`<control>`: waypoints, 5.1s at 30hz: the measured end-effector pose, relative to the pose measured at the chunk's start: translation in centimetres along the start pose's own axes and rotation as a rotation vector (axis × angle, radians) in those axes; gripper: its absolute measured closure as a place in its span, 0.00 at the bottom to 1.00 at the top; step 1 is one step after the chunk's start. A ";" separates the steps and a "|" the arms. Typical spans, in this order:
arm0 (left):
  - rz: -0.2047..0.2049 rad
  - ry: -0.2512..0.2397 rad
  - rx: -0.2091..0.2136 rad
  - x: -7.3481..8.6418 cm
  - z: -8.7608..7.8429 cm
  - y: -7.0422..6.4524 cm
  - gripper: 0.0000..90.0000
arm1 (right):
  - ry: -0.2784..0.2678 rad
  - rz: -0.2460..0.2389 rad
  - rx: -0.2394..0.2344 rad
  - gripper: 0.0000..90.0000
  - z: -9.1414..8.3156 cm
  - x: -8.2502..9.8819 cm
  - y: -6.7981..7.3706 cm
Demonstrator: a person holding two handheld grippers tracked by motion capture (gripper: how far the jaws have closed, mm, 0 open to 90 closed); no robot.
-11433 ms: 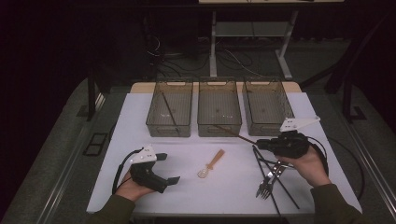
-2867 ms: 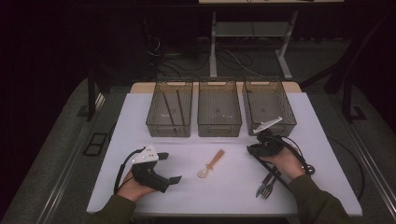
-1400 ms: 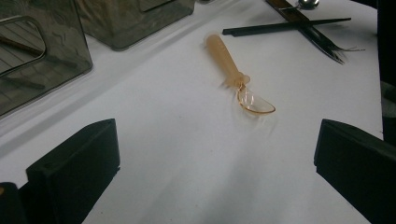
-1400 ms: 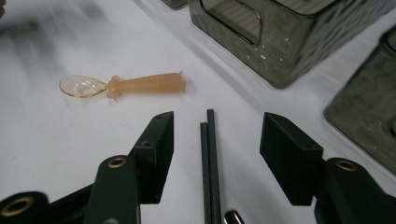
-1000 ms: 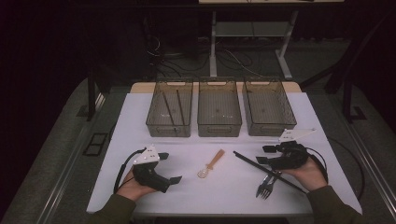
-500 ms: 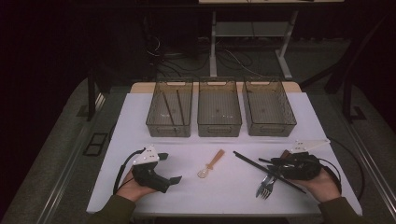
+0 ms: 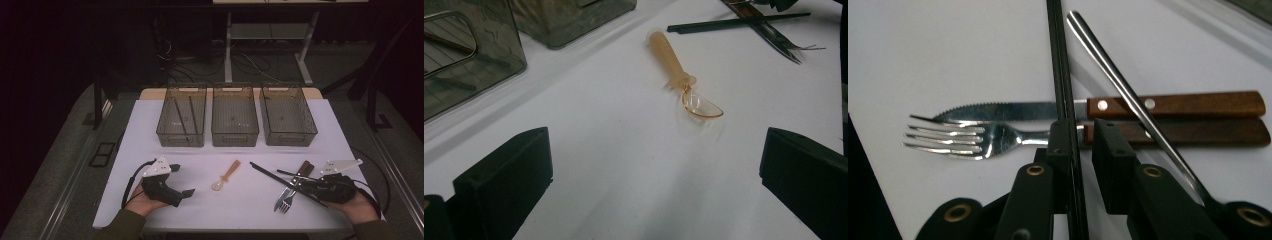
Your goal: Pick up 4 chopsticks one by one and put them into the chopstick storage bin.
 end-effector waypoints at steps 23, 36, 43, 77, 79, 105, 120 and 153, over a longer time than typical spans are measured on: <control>0.001 0.001 0.001 0.0 0.0 -0.1 0.00 | 0.026 -0.003 -0.007 0.87 0.3 0.4 -0.2; 0.000 0.001 0.002 0.0 0.0 -0.1 0.00 | 0.055 -0.021 -0.010 0.87 0.6 0.7 -0.1; 0.000 0.000 0.002 0.0 0.0 -0.1 0.00 | 0.074 -0.033 -0.013 0.90 0.7 0.8 0.0; 0.004 0.003 0.008 0.0 0.1 -0.1 0.00 | 0.104 -0.124 -0.007 0.96 1.0 0.9 0.1; 0.004 0.003 0.009 0.0 0.1 -0.1 0.00 | 0.100 -0.123 -0.008 0.96 1.0 0.9 0.1; 0.004 0.008 0.015 0.1 0.3 -0.1 0.00 | -0.087 -0.089 -0.082 0.96 -0.7 -1.7 1.4; -0.007 0.016 -0.028 0.3 0.4 0.3 0.06 | -0.122 -0.054 -0.073 0.96 0.1 -4.3 2.2; -0.040 0.043 -0.046 0.6 0.4 0.6 0.07 | -0.168 -0.039 -0.058 0.96 3.4 -9.9 2.9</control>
Point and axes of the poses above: each handheld gripper's, and its own axes: z roughly forward along the jaws, x roughly out of its underside, y roughly to its left, the point moved 6 cm from there along z, roughly forward along the jaws, and after that the axes turned 3 degrees about -y, right-handed, at the moved point
